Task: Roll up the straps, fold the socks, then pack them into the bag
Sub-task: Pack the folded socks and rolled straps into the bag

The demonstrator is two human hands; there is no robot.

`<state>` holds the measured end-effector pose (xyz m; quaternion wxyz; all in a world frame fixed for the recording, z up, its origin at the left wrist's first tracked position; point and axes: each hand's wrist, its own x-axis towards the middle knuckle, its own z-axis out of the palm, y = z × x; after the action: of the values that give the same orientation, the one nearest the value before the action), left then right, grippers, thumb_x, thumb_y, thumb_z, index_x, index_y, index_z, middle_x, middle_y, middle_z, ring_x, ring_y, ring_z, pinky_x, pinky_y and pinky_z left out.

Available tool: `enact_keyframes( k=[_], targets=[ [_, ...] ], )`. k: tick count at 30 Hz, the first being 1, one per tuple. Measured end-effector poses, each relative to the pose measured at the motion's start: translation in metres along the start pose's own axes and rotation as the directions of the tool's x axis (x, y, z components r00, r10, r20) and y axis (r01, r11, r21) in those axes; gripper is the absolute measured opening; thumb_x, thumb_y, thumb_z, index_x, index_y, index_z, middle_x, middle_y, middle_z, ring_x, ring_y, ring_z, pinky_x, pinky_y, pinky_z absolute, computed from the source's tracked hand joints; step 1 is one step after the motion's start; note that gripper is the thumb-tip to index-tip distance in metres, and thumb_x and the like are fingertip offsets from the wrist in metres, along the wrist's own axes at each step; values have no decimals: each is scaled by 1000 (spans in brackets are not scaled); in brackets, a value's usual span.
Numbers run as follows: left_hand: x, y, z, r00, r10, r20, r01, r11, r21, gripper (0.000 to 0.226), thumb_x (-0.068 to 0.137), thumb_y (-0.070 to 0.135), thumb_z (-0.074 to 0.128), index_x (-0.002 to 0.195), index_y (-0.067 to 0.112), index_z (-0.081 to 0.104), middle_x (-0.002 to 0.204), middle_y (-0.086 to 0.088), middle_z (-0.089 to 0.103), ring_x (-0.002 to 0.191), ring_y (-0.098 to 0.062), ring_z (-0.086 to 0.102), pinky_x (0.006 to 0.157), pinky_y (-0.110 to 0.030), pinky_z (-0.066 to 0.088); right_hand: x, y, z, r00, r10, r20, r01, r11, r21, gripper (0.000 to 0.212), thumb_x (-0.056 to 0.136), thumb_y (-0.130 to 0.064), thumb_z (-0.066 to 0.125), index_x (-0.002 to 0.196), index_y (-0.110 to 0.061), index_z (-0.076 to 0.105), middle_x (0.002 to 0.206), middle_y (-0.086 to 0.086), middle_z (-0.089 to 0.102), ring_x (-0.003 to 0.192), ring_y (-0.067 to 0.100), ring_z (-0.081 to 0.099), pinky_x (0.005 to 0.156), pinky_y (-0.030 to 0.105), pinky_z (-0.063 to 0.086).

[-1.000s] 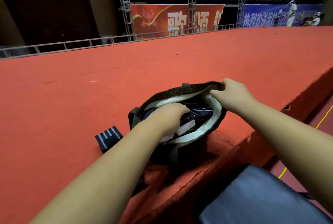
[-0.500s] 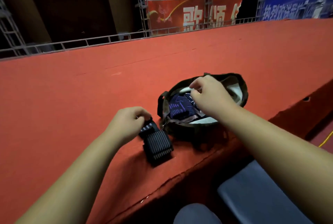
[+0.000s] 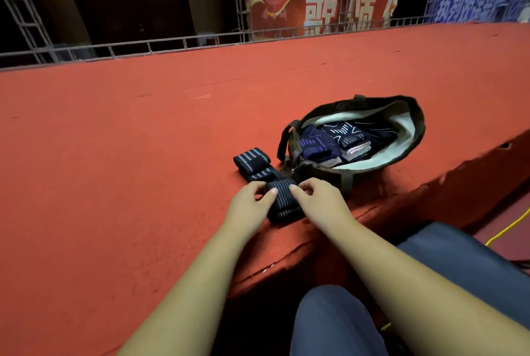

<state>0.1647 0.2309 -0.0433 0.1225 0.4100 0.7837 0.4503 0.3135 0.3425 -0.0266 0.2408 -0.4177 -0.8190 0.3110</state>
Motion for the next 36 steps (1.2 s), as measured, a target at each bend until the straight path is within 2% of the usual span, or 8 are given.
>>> enact_keyframes(
  k=[4, 9, 14, 19, 25, 29, 33, 36],
  targets=[
    [-8, -22, 13, 998, 15, -56, -19, 996, -82, 24, 95, 33, 75, 119, 28, 75, 115, 13, 72, 109, -8, 66, 100, -32, 50, -5, 27, 26, 999, 54, -5, -53, 990, 133, 53, 87, -69, 63, 113, -25, 77, 104, -7, 74, 100, 15, 71, 97, 37, 54],
    [-11, -34, 20, 994, 61, -86, -72, 988, -140, 36, 90, 31, 78, 124, 33, 71, 120, 17, 68, 118, -4, 61, 106, -34, 48, -7, 45, 40, 993, -32, -115, 41, 996, 78, 35, 96, -54, 68, 120, -29, 73, 102, -11, 63, 86, 8, 63, 88, 35, 51],
    [-11, -38, 17, 995, 97, -38, -101, 988, -116, 46, 83, 36, 77, 127, 43, 67, 123, 22, 63, 125, -11, 57, 108, -35, 45, -6, 54, 42, 987, -112, -118, 137, 964, 227, 21, 92, -36, 78, 108, -38, 66, 107, -14, 62, 76, 3, 60, 79, 28, 49],
    [-17, -35, 10, 986, 151, -74, -163, 970, -182, 47, 79, 8, 85, 113, 38, 73, 120, 18, 68, 122, 0, 50, 94, -5, 35, -5, 62, 35, 984, -175, -31, 174, 905, 389, 28, 89, -21, 82, 109, -35, 69, 112, -7, 68, 67, 6, 54, 74, 19, 46],
    [-25, -32, 8, 983, 168, -71, -181, 945, -273, 49, 75, -2, 85, 106, 34, 75, 119, -2, 68, 114, 3, 57, 93, -5, 41, -8, 62, 32, 973, -232, 9, 201, 865, 460, 43, 86, -11, 84, 122, -34, 75, 113, -2, 65, 69, 6, 49, 73, 17, 44],
    [-21, -36, 9, 989, 147, -26, -149, 951, -269, 49, 75, 10, 86, 109, 41, 72, 121, 0, 70, 116, -7, 65, 102, -24, 50, -13, 62, 31, 971, -238, -10, 216, 861, 460, 30, 85, -13, 87, 106, -32, 78, 114, 4, 62, 83, 13, 54, 78, 20, 44],
    [-23, -32, 13, 994, 99, 44, -91, 985, -149, 43, 79, 38, 82, 119, 43, 66, 123, 10, 63, 120, 4, 55, 103, -16, 42, -18, 60, 18, 979, -193, 67, 113, 786, 607, 30, 85, -17, 84, 113, -26, 78, 114, 0, 74, 99, 11, 63, 93, 31, 49],
    [-27, -27, 15, 995, 78, 55, -69, 986, -154, 44, 76, 43, 69, 119, 41, 65, 119, 15, 66, 124, 1, 52, 107, -23, 41, -27, 51, 7, 989, -130, 77, 38, 705, 709, 26, 86, -13, 79, 112, -16, 76, 99, -6, 77, 88, -1, 65, 80, 14, 48]
  ],
)
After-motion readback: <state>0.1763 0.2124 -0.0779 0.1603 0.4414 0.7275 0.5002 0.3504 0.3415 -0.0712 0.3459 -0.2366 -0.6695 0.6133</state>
